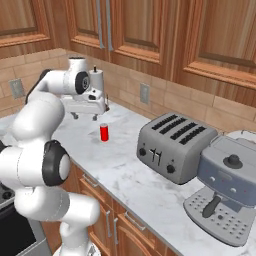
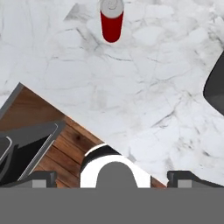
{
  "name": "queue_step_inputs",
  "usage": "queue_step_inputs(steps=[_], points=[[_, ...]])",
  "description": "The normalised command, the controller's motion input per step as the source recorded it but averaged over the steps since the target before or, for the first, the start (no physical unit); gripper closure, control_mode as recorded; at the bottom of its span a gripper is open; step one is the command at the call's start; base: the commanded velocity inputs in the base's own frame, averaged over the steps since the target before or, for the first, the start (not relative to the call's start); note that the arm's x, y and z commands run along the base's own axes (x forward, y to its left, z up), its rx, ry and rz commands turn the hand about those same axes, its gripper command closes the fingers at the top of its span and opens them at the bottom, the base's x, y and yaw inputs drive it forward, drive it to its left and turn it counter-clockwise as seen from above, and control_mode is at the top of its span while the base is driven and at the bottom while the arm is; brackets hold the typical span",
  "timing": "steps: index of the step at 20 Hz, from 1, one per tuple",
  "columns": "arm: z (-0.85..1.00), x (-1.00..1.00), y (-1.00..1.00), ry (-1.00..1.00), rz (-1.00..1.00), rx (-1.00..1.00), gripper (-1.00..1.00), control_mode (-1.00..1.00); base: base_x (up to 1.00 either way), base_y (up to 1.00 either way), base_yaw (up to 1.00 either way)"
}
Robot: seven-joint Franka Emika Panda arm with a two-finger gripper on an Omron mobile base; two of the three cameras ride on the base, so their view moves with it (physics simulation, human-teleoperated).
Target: Four empty soda cans are scattered around the kitchen. Gather all the cans and cluster them next to the stove for recycling.
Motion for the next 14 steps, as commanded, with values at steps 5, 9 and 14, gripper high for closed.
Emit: queue_step_inputs(steps=[5, 9, 14], points=[[-0.23, 0.3, 0.0, 0.0, -0.02, 0.0, -1.0, -1.0, 0.0, 0.0, 0.0], [-0.2, 0.25, 0.0, 0.0, -0.02, 0.0, -1.0, -1.0, 0.0, 0.0, 0.0], [-0.21, 0.12, 0.0, -0.01, -0.02, 0.0, -1.0, -1.0, 0.0, 0.0, 0.0]])
